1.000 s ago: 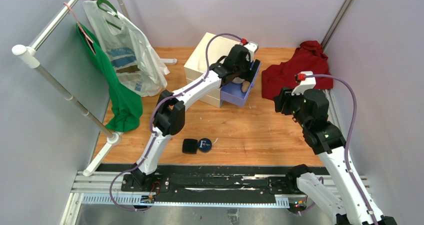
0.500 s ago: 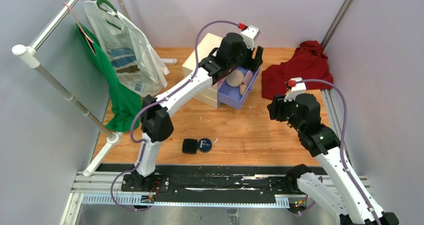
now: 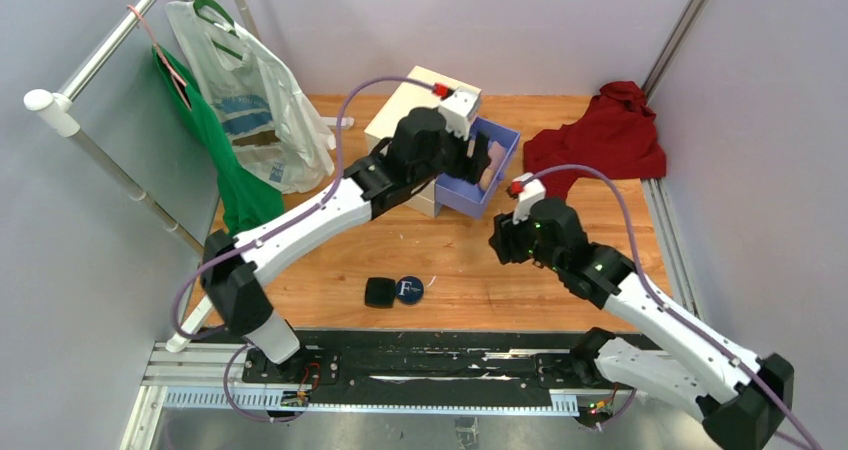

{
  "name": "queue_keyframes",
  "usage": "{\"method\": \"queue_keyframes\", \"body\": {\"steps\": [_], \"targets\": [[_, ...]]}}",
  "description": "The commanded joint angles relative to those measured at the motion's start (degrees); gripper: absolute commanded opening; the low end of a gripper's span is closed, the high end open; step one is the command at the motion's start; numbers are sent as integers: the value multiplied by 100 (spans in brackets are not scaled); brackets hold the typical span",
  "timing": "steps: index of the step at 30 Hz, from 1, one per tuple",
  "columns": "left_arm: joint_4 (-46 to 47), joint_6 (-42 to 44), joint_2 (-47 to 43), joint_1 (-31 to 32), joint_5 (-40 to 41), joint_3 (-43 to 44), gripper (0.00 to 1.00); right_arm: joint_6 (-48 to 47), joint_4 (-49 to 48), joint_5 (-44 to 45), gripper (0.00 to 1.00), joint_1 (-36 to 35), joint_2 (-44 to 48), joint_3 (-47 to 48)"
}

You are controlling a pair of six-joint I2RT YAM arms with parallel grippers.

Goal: Organize the makeup
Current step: Pick up the makeup from the center of the board.

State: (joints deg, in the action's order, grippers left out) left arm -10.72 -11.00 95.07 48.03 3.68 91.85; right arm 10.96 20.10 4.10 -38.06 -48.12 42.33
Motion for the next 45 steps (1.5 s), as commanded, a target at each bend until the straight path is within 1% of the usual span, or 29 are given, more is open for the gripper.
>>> {"method": "queue_keyframes", "body": {"steps": [1,5,10,11,13,16,17,20,23,27,38,45], "targets": [[-264,-258,-1335,98,1093,-1397,73,142,-483,177,51,-878,-422,-122],[-597,-410,-2262,166,1747,-2406,73,225,-848,90,53,-1453,-773,-232],[-998,-826,-3079,180,2212,-3384,76,184,-1337,-199,60,-1875,-1327,-335],[-1052,-911,-3207,188,2292,-3570,78,155,-1420,-258,62,-1947,-1484,-324],[-1113,-1065,-3476,189,2501,-3935,88,98,-1573,-310,66,-2113,-1776,-277],[-1212,-1233,-3830,189,2883,-4384,98,-10,-1847,-292,68,-2342,-2272,-197],[-1229,-1279,-3934,189,2979,-4499,99,-45,-1941,-283,69,-2398,-2417,-165],[-1356,-1418,-4176,181,3236,-4743,98,-134,-2243,-265,74,-2500,-2890,-47],[-1474,-1520,-4356,180,3408,-4873,98,-247,-2295,-226,75,-2572,-3397,207],[-1639,-1615,-4573,172,3477,-5015,98,-386,-2448,-161,76,-2741,-3846,447],[-1931,-1754,-5282,171,3551,-5347,98,-463,-2381,-166,76,-2926,-4879,1129],[-2089,-1854,-5479,165,3381,-5468,98,-446,-2351,-87,76,-2952,-5217,1276]]}}
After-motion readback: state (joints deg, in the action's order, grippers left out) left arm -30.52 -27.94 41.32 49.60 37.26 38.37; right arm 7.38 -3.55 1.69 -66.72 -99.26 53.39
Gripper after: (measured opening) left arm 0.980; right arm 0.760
